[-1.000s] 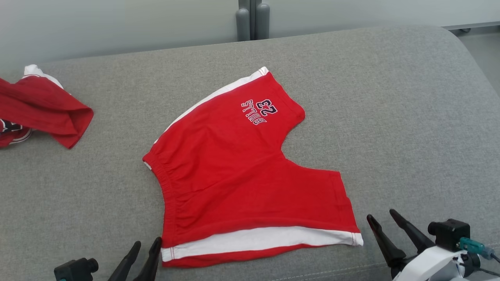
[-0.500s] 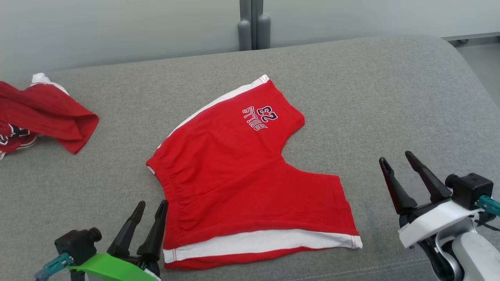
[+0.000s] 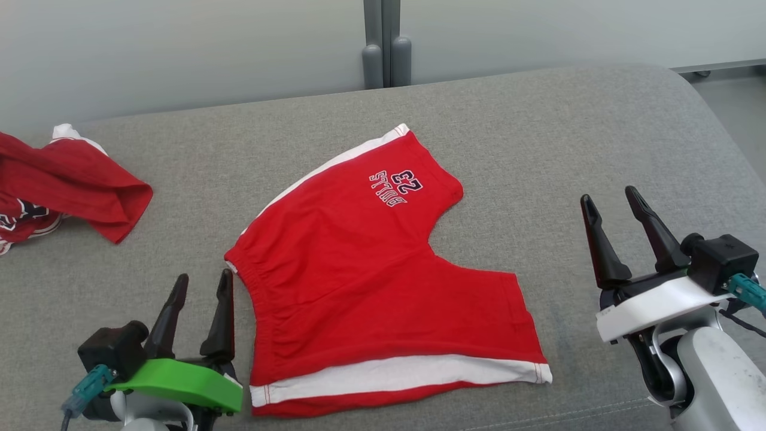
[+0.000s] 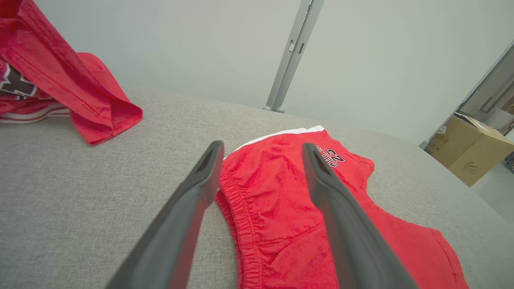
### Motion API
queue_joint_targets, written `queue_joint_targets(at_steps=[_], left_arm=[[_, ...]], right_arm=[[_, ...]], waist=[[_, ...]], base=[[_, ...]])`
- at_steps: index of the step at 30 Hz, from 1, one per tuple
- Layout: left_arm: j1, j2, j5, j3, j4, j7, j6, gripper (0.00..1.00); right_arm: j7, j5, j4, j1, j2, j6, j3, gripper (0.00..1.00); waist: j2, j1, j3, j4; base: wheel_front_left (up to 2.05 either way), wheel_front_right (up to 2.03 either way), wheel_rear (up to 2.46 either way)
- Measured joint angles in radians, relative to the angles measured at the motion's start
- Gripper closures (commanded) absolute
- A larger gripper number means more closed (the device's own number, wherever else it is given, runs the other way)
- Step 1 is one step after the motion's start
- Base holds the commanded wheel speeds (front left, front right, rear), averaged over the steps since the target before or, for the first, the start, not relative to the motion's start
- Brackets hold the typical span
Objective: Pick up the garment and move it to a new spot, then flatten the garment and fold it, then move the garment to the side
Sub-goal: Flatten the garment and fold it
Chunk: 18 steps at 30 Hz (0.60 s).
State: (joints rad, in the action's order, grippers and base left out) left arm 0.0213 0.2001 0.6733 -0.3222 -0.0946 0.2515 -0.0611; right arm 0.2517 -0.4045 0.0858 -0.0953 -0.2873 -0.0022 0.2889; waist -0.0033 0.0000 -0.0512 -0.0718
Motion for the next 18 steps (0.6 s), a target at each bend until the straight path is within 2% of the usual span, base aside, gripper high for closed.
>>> queue_joint_targets(at_steps=[3,7,18], left_arm=[[0.0,-0.01,-0.043,0.036,0.008,0.0,-0.027,0.0],[0.0,-0.034,-0.08,0.062,0.014,0.0,-0.031,0.0],[-0.044,-0.08,-0.136,0.09,0.017,0.0,-0.036,0.0]], right_arm=[[0.0,0.01,-0.008,0.0,0.019,-0.01,-0.001,0.0],[0.0,0.026,-0.01,0.0,0.037,-0.026,0.0,0.0],[0.0,0.045,0.001,0.004,0.054,-0.044,0.002,0.0]], waist=[[0.0,0.0,0.001,0.002],[0.0,0.0,0.003,0.004],[0.0,0.0,0.012,0.005]], base=[[0.0,0.0,0.0],[0.0,0.0,0.0],[0.0,0.0,0.0]])
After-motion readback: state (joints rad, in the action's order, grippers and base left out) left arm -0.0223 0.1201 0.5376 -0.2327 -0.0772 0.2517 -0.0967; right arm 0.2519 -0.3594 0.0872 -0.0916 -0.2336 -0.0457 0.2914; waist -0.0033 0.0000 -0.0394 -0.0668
